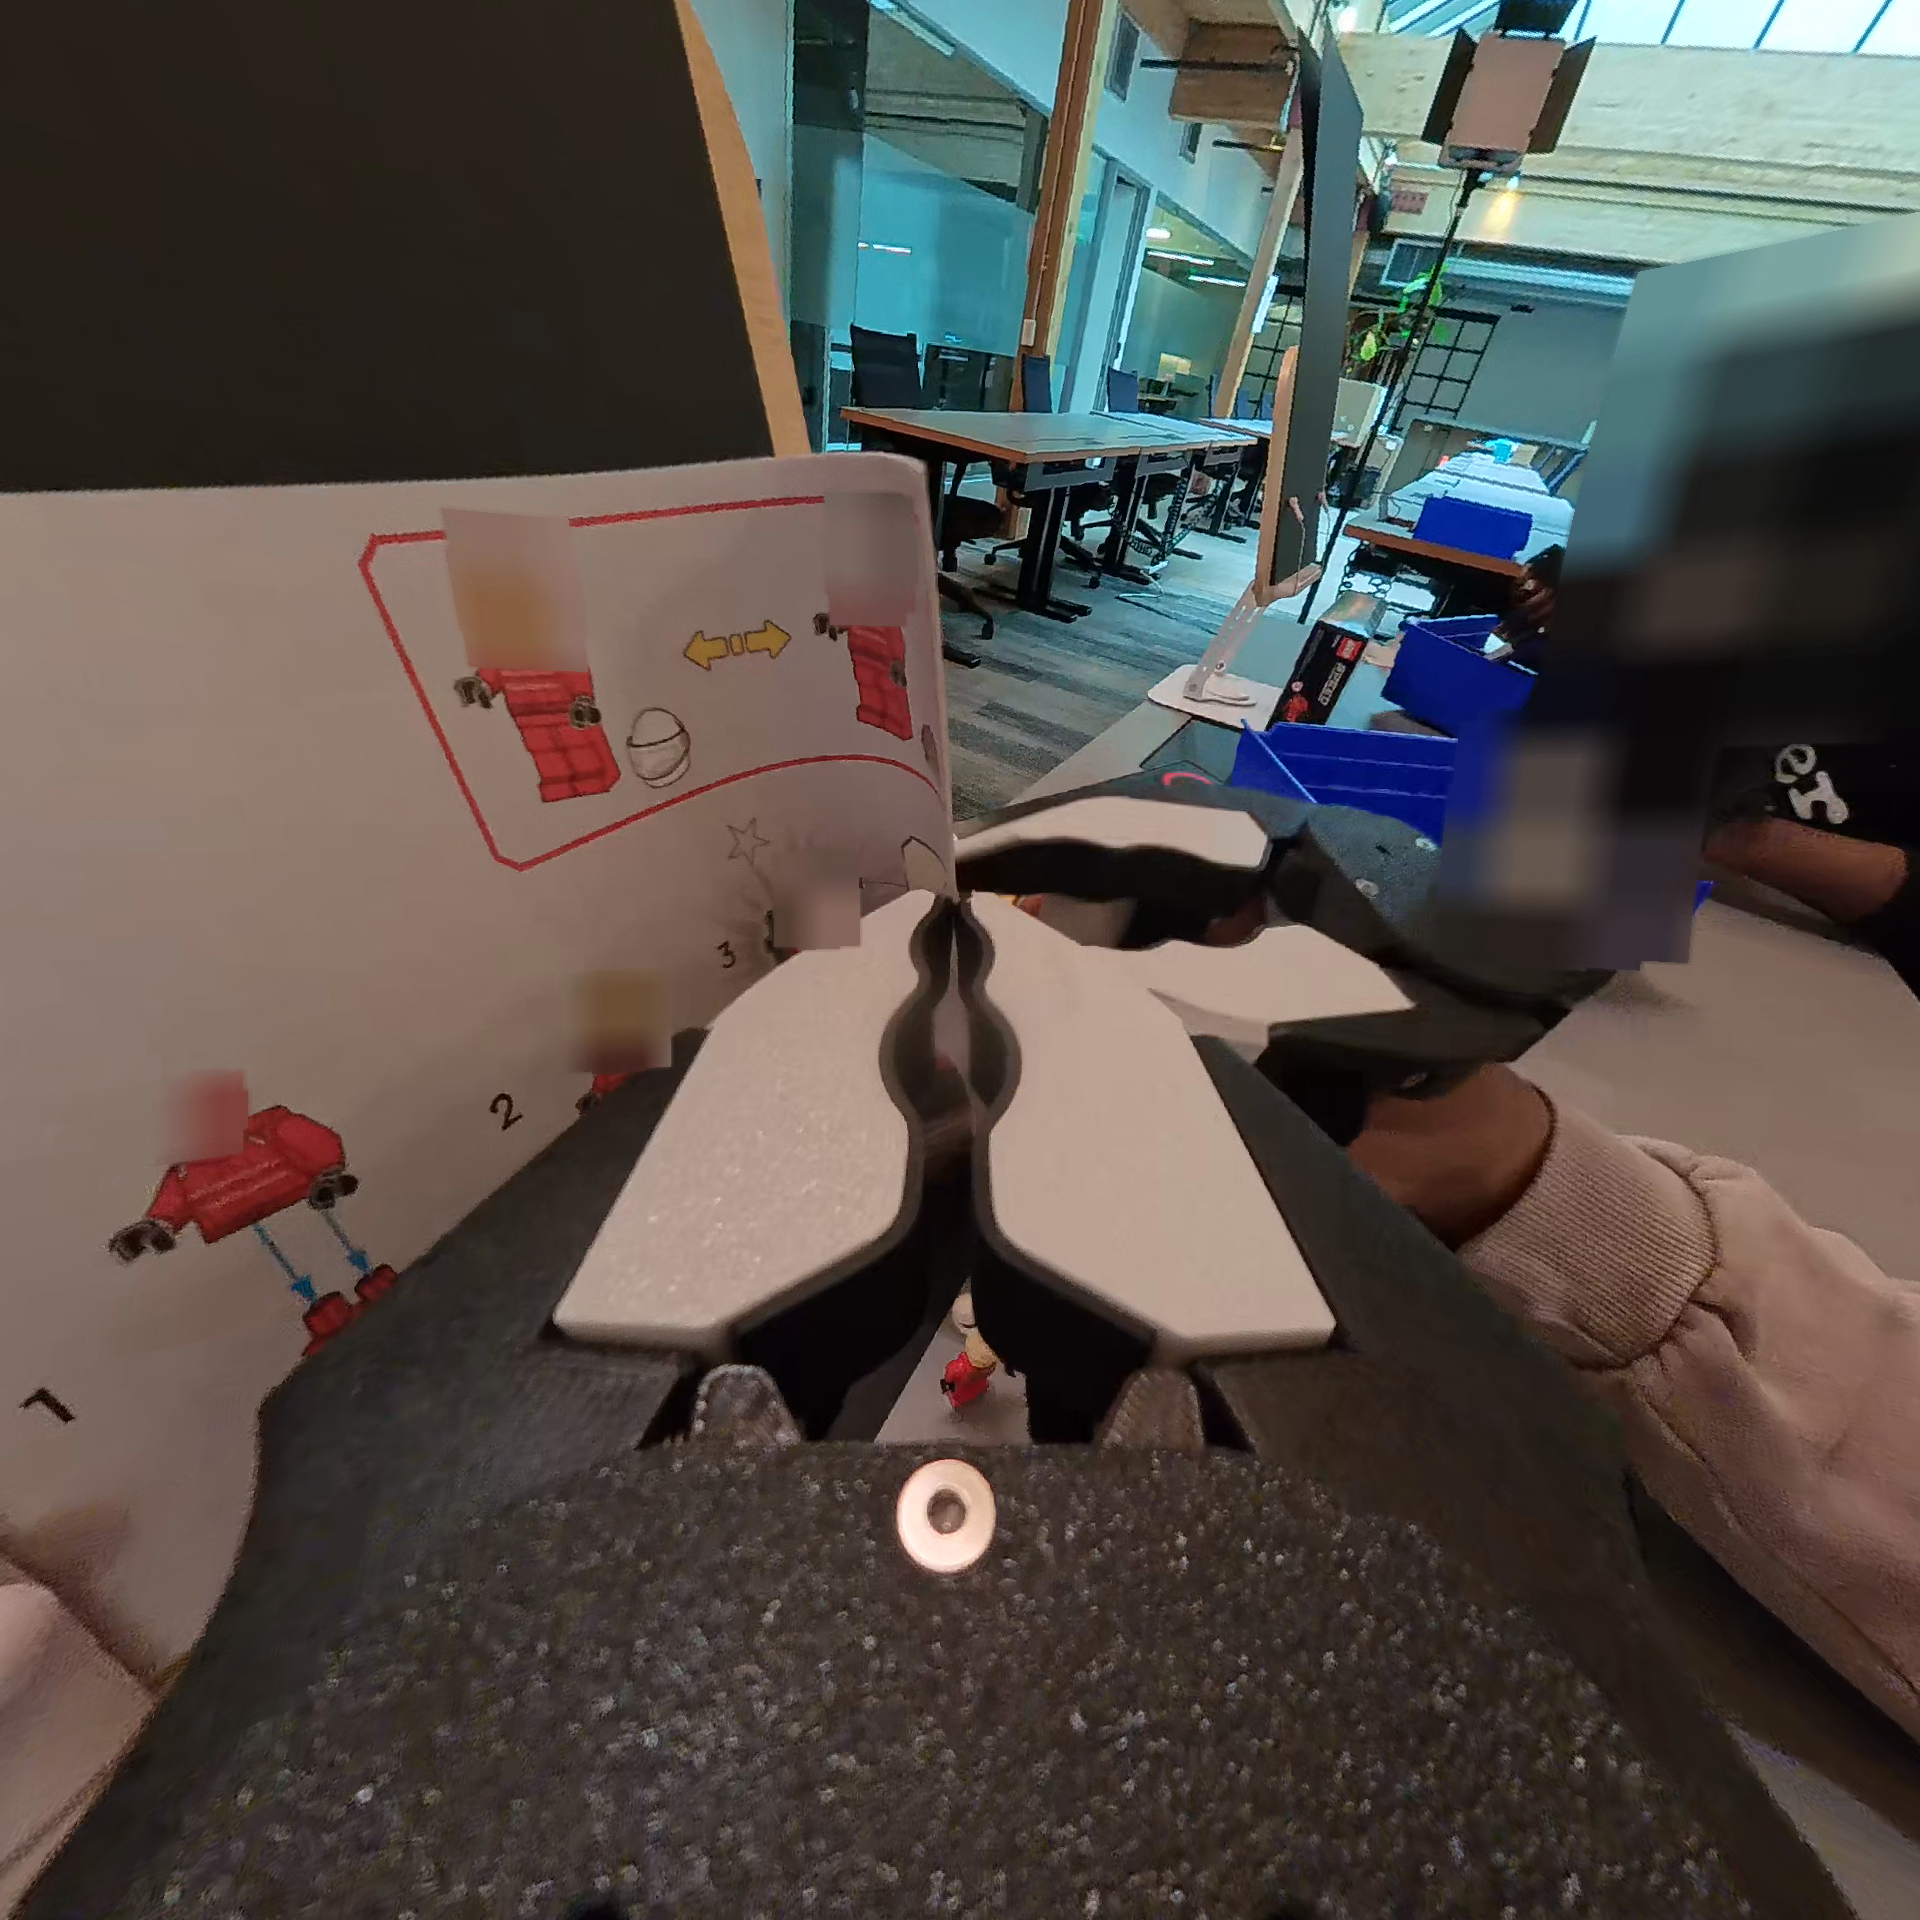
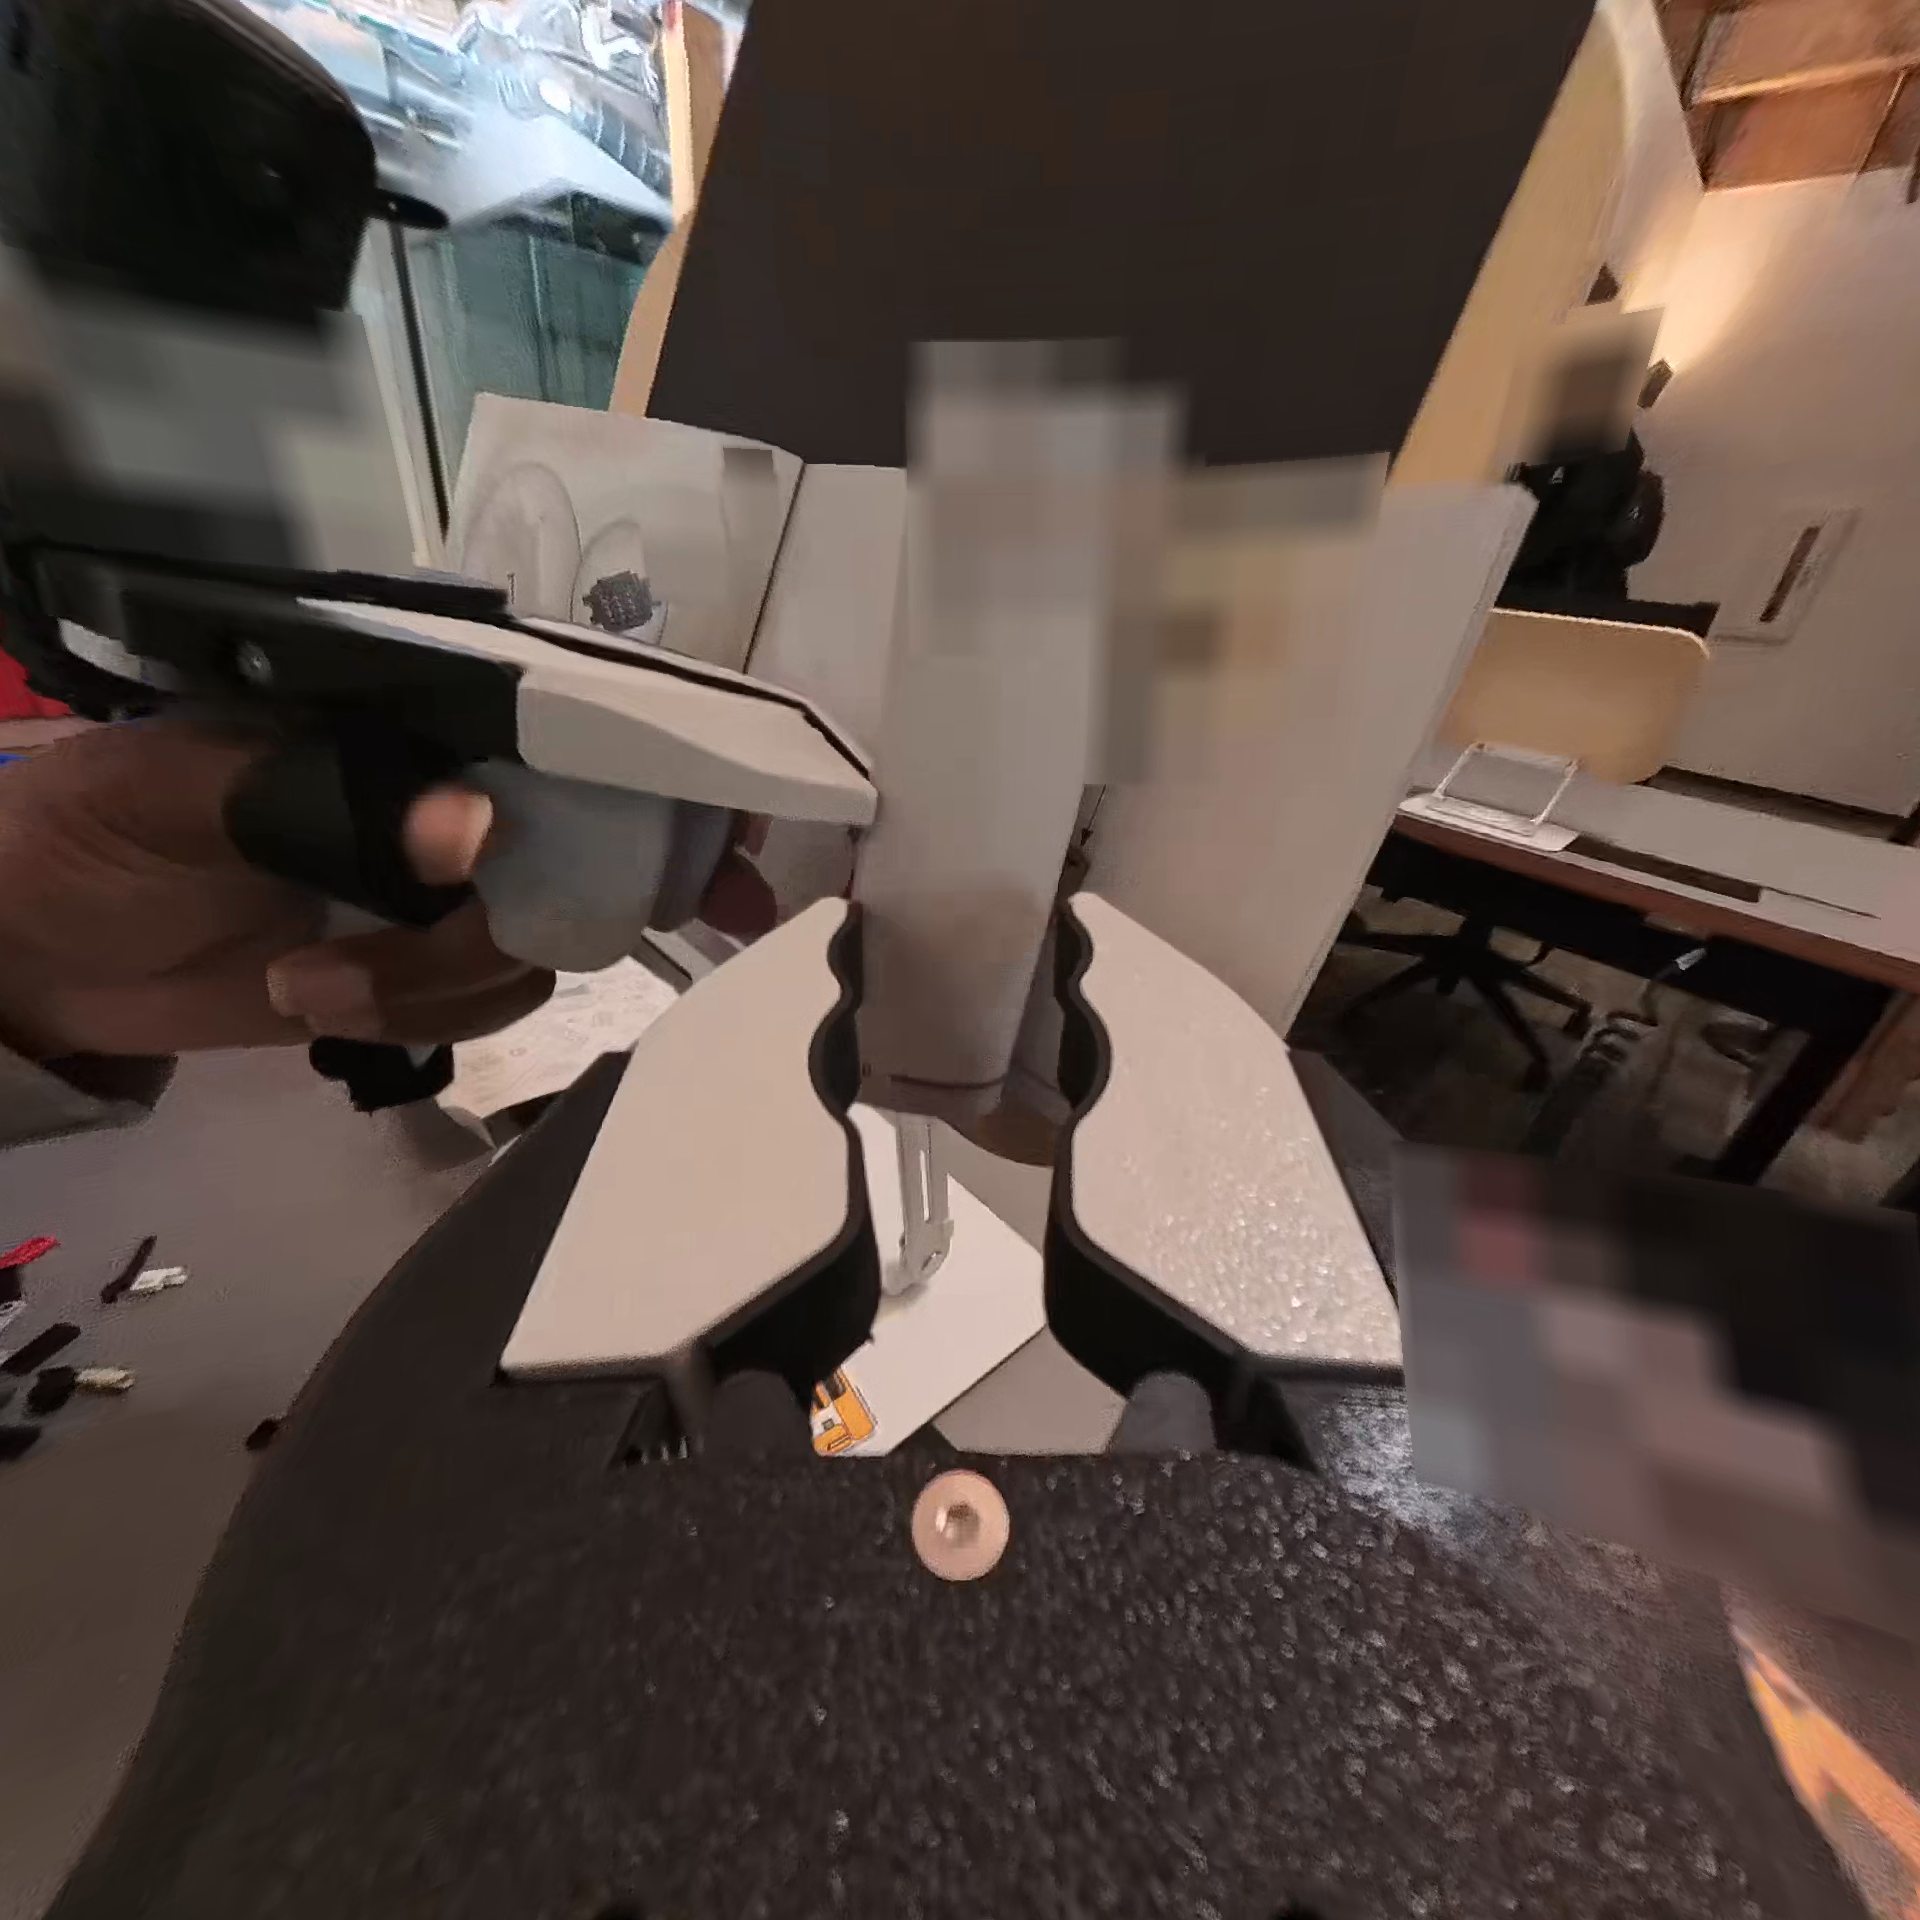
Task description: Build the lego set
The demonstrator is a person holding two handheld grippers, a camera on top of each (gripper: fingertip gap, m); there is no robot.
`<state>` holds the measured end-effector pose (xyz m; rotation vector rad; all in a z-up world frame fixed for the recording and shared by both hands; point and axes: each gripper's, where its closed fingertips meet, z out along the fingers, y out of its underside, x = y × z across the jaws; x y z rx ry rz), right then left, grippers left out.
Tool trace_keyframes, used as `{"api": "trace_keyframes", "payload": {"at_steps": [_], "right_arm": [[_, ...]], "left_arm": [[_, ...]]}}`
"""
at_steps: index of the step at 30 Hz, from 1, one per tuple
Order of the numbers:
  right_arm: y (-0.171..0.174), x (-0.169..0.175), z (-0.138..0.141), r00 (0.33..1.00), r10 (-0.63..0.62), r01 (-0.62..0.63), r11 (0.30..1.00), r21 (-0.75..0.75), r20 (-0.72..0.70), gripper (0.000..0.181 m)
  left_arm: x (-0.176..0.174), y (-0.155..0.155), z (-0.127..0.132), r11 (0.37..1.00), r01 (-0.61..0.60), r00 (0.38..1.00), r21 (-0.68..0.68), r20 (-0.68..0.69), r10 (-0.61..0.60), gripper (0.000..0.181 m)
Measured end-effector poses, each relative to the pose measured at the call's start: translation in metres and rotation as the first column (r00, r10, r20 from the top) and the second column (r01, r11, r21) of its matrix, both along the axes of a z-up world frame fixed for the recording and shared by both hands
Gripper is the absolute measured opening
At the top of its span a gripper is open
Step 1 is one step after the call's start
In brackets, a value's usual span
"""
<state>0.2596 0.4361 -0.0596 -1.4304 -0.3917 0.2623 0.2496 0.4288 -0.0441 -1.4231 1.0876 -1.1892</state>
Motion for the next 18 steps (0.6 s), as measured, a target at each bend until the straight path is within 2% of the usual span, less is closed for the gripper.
{"api": "trace_keyframes", "payload": {"at_steps": [3,9,18], "right_arm": [[0.0005,0.0001,0.0016,0.999,0.008,-0.007,1.0,0.021,-0.034,0.016],[0.003,0.0086,-0.0002,0.995,0.0,-0.001,1.0,-0.002,-0.104,0.002],[0.0012,0.005,-0.0005,0.985,0.065,-0.069,0.998,-0.015,-0.157,0.027]], "left_arm": [[-0.0008,0.0004,0.0,1.0,0.0,1.0,0.01,-0.004,0.0,0.001],[-0.0012,0.0,0.0001,1.0,0.004,1.0,0.012,-0.006,-0.004,0.005],[0.0046,0.0,-0.0032,1.0,0.018,1.0,0.005,-0.01,-0.018,0.0]]}}
